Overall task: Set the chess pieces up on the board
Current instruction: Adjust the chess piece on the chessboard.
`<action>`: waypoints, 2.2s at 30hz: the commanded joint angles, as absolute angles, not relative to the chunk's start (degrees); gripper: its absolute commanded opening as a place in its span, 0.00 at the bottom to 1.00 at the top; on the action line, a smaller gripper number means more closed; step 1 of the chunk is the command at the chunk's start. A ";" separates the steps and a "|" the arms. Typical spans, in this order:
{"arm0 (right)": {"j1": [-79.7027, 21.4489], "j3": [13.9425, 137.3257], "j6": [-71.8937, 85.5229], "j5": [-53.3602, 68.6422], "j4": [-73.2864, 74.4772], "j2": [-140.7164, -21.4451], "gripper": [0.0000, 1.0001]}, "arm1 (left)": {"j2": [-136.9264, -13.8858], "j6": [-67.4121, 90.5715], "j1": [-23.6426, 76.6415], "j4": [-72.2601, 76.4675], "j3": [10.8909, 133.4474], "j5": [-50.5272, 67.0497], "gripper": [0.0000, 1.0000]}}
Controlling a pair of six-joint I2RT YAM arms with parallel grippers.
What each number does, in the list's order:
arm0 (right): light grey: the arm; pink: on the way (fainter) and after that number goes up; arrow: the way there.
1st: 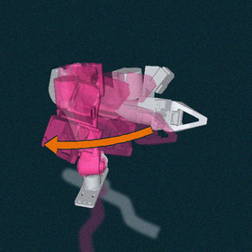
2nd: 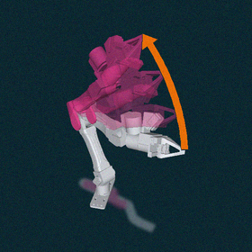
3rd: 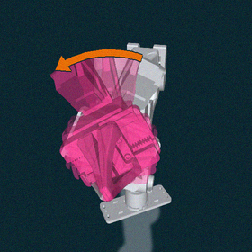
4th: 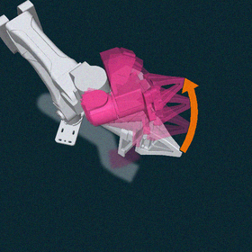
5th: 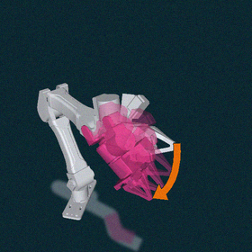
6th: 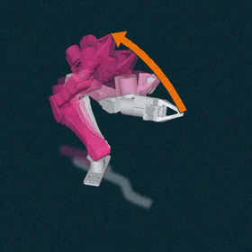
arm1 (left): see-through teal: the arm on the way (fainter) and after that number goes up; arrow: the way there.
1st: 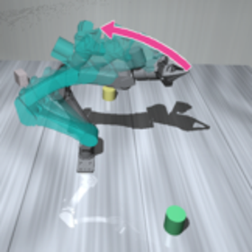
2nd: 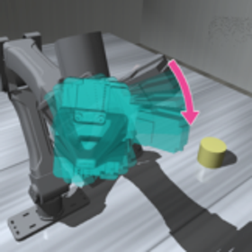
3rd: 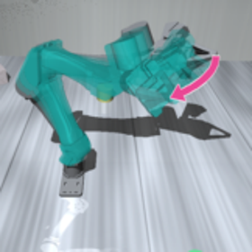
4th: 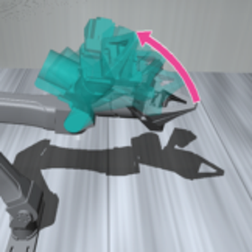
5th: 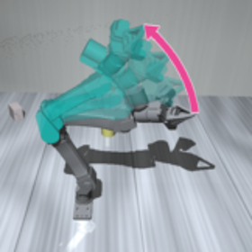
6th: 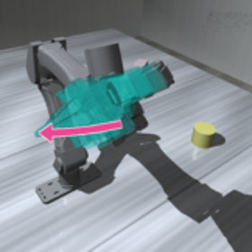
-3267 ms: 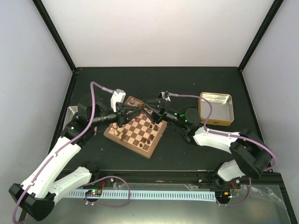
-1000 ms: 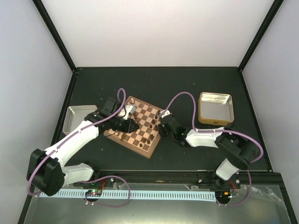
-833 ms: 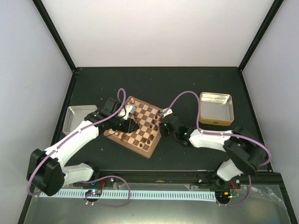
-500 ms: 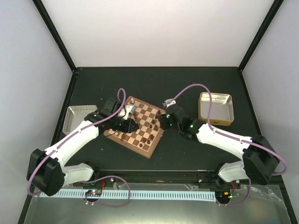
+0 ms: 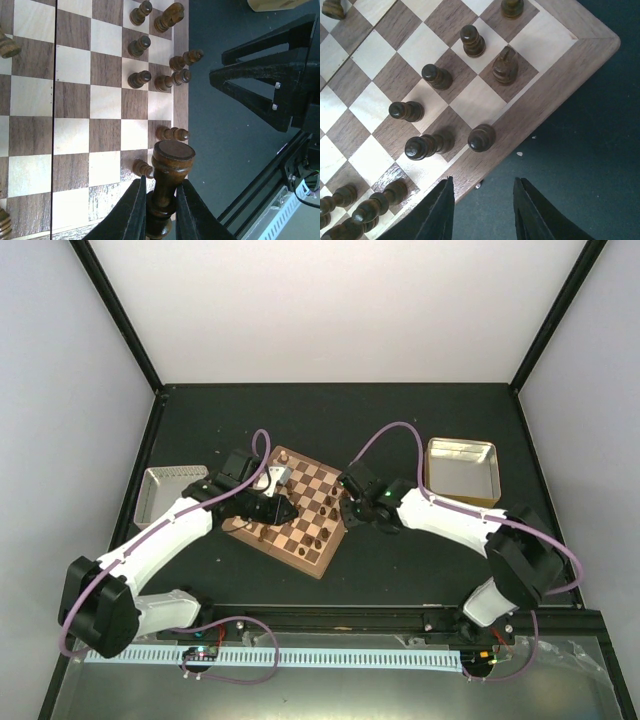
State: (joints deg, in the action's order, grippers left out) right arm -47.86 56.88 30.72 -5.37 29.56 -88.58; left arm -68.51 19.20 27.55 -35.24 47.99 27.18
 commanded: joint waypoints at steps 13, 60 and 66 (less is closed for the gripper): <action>-47.72 61.74 30.77 -6.65 27.28 -95.10 0.25 | -69.88 18.12 27.18 -36.03 50.97 28.41 0.04; -47.32 61.66 34.45 13.35 21.18 -79.70 0.70 | -65.70 15.48 27.33 -28.67 49.28 34.64 0.04; -47.33 61.20 39.44 25.49 13.88 -79.65 0.72 | -62.22 15.39 27.48 -26.15 48.09 36.62 0.05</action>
